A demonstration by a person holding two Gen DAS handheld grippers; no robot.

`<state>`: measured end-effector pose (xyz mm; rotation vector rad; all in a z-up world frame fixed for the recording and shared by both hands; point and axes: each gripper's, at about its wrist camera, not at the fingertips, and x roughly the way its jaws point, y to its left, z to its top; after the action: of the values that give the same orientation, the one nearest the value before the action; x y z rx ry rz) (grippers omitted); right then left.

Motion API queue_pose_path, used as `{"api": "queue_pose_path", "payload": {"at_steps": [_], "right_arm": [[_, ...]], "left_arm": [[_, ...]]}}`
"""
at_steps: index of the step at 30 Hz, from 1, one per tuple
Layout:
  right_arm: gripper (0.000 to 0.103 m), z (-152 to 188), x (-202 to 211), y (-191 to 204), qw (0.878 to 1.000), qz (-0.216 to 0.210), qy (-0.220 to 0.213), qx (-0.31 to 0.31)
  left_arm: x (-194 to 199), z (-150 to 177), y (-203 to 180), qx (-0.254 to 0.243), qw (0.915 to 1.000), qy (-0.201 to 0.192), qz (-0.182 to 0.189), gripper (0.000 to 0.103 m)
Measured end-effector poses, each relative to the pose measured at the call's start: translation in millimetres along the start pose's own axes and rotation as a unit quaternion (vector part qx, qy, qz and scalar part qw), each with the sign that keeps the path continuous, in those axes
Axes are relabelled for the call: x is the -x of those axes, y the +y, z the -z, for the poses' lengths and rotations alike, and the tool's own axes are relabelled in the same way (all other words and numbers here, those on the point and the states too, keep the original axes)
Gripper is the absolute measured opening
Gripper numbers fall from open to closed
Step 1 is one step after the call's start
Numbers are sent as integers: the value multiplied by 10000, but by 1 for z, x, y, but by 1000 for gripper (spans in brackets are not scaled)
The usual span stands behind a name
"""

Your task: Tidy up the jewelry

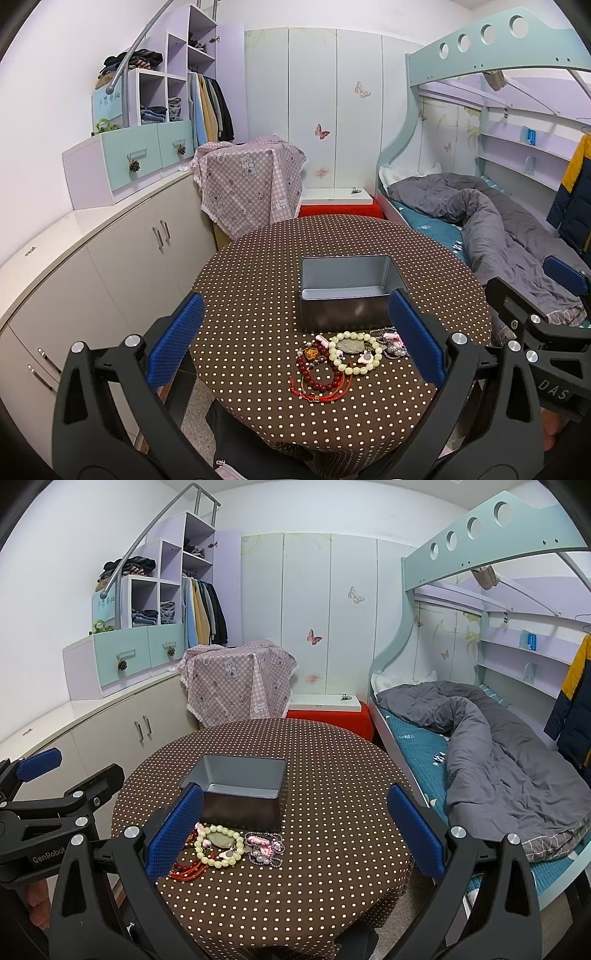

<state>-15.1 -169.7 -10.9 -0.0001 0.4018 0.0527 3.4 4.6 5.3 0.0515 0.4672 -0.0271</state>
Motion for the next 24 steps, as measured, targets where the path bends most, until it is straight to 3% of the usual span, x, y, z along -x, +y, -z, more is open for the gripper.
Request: {"api": "queue_pose_path", "payload": {"at_steps": [10,24], "right_arm": [[95,6,-11,2,9998,14,221,-13],[95,32,-52,4,9952,-23,980,-5]], "left_arm": [[-7,7,1,16,9998,194,41,97],[-44,31,7,66,9949,1009,42,97]]}}
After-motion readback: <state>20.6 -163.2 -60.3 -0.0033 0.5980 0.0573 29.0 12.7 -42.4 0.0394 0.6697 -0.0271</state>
